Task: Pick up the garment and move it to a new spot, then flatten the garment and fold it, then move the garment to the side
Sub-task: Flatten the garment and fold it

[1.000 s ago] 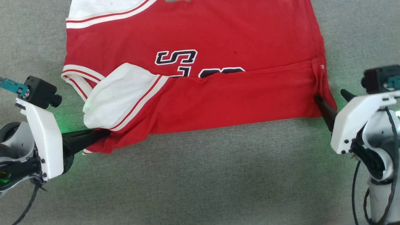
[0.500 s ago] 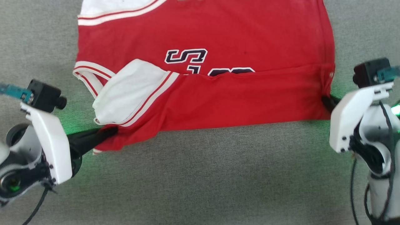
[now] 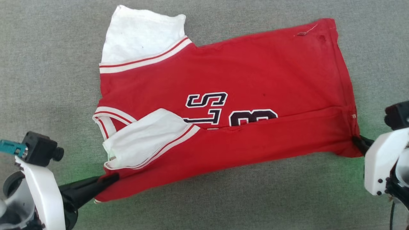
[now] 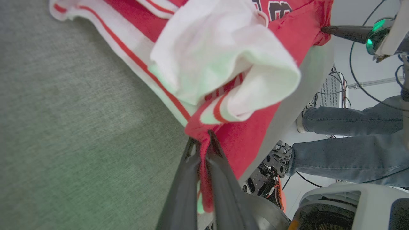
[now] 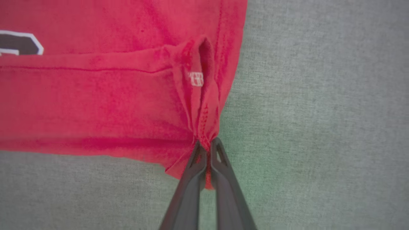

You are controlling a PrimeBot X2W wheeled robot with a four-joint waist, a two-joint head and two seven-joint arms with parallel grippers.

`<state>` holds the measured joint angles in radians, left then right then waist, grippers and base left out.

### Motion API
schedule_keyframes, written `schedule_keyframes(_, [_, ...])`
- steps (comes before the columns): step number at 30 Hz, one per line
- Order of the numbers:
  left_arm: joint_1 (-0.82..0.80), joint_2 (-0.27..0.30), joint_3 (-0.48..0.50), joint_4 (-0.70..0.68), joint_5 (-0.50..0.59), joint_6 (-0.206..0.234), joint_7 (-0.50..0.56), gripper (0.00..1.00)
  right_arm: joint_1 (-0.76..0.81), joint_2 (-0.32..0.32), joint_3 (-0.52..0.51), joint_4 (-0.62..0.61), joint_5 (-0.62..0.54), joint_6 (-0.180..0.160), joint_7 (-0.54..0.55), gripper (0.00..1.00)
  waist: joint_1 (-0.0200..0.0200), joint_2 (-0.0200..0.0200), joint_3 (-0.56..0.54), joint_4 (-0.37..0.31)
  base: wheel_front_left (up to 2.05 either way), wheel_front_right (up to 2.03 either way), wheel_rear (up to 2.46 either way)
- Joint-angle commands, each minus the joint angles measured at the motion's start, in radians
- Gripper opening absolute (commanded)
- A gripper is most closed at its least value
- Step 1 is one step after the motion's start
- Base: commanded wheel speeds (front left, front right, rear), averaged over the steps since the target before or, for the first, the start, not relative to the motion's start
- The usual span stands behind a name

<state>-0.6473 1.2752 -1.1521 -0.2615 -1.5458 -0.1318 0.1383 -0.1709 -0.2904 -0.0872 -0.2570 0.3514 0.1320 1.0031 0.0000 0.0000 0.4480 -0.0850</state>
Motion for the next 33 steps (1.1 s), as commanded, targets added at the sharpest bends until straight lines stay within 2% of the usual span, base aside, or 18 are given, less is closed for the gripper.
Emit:
schedule_keyframes(1, [0.022, 0.004, -0.003, -0.011, 0.012, 0.003, -0.029, 0.0, 0.016, 0.002, -0.019, -0.011, 0.006, -0.003, -0.011, 0.0, 0.0, 0.0, -0.001, 0.001, 0.0, 0.0, 0.0])
schedule_keyframes(2, [0.028, 0.005, -0.008, -0.012, 0.017, 0.003, -0.039, 0.0, 0.021, 0.002, -0.023, -0.013, 0.006, -0.003, -0.018, 0.13, 0.0, 0.0, -0.001, 0.002, 0.0, 0.0, 0.0])
schedule_keyframes(3, [0.031, 0.001, -0.009, -0.01, 0.023, 0.003, -0.05, 0.12, 0.024, 0.004, -0.03, -0.016, 0.003, -0.003, -0.032, 0.41, 0.0, 0.0, -0.001, 0.003, 0.0, 0.0, 0.0])
schedule_keyframes(4, [0.033, -0.005, -0.007, -0.002, 0.026, 0.003, -0.066, 0.4, 0.025, 0.01, -0.039, -0.018, -0.002, -0.003, -0.051, 1.0, 0.0, 0.0, -0.002, 0.004, 0.0, 0.0, 0.0])
schedule_keyframes(7, [0.036, -0.017, -0.006, 0.014, 0.031, 0.003, -0.098, 1.0, 0.032, 0.024, -0.045, -0.025, -0.013, -0.003, -0.101, 1.0, 0.0, 0.0, -0.005, 0.005, 0.0, 0.0, 0.0])
schedule_keyframes(12, [0.033, 0.005, 0.031, 0.087, 0.019, 0.003, -0.215, 1.0, 0.03, 0.087, -0.061, -0.074, -0.079, -0.003, -0.295, 1.0, 0.0, 0.0, -0.003, -0.015, 0.0, 0.0, 0.0])
schedule_keyframes(14, [0.019, 0.012, 0.056, 0.129, 0.038, 0.003, -0.281, 1.0, 0.017, 0.1, -0.031, -0.083, -0.116, -0.002, -0.403, 1.0, 0.0, 0.0, 0.001, -0.031, 0.0, 0.0, 0.0])
schedule_keyframes(15, [0.015, 0.009, 0.068, 0.154, 0.027, 0.003, -0.313, 1.0, 0.01, 0.115, -0.024, -0.081, -0.133, -0.002, -0.464, 1.0, 0.0, 0.0, 0.003, -0.039, 0.0, 0.0, 0.0])
schedule_keyframes(16, [0.015, 0.009, 0.068, 0.154, 0.027, 0.003, -0.313, 1.0, 0.01, 0.115, -0.024, -0.081, -0.133, -0.002, -0.464, 1.0, 0.0, 0.0, 0.003, -0.039, 0.0, 0.0, 0.0])
schedule_keyframes(22, [-0.059, -0.027, 0.182, 0.325, 0.031, 0.003, -0.394, 1.0, -0.024, 0.207, 0.038, -0.013, -0.211, -0.002, -0.803, 1.0, 0.0, 0.0, 0.022, -0.105, 0.0, 0.0, 0.0])
schedule_keyframes(27, [-0.178, -0.071, 0.223, 0.468, 0.104, 0.003, -0.375, 1.0, -0.042, 0.239, 0.077, 0.043, -0.26, -0.003, -0.973, 1.0, 0.0, 0.0, 0.047, -0.168, 0.0, 0.0, 0.0])
schedule_keyframes(33, [-0.375, -0.112, 0.209, 0.592, 0.172, 0.003, -0.181, 1.0, -0.046, 0.241, 0.124, 0.086, -0.194, -0.003, -1.063, 1.0, 0.0, 0.0, 0.092, -0.247, 0.0, 0.0, 0.0])
